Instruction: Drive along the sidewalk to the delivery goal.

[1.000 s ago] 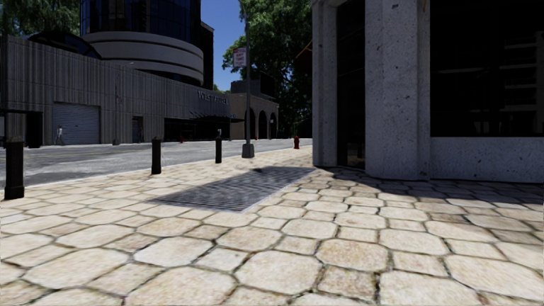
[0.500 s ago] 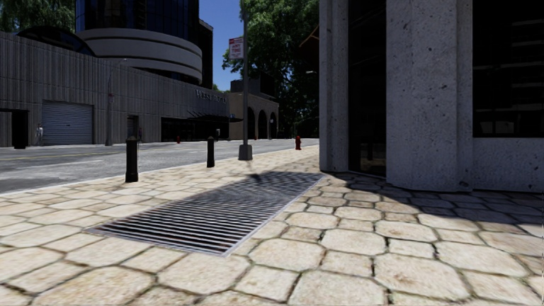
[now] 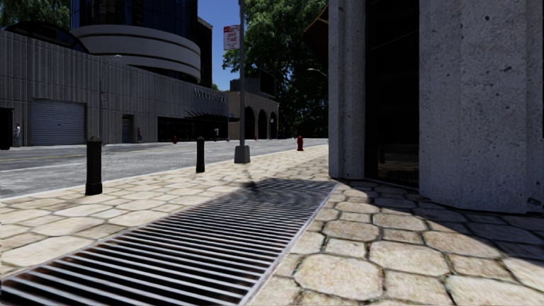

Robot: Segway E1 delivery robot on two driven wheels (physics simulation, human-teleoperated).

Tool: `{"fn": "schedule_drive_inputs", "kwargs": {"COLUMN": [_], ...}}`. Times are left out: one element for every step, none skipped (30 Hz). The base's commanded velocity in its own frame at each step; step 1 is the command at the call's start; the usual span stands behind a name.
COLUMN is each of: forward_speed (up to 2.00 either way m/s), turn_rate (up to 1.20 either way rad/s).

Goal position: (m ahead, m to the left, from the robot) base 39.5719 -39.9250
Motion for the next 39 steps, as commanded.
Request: {"fn": "schedule_drive_inputs", "kwargs": {"forward_speed": [2.00, 2.00, 2.00, 2.00, 2.00, 2.00, 2.00, 2.00, 2.00, 2.00, 2.00, 2.00, 2.00, 2.00, 2.00, 2.00, 2.00, 2.00, 2.00, 2.00, 2.00, 2.00, 2.00, 2.00, 2.00, 2.00, 2.00, 2.00, 2.00, 2.00, 2.00, 2.00, 2.00, 2.00, 2.00, 2.00, 2.00, 2.00, 2.00], "turn_rate": [0.00, 0.00, 0.00, 0.00, 0.00, 0.00, 0.00, 0.00, 0.00, 0.00, 0.00, 0.00, 0.00, 0.00, 0.00, 0.00, 0.00, 0.00, 0.00, 0.00, 0.00, 0.00, 0.00, 0.00, 0.00, 0.00, 0.00, 0.00, 0.00, 0.00, 0.00, 0.00, 0.00, 0.00, 0.00, 0.00, 0.00, 0.00, 0.00]}}
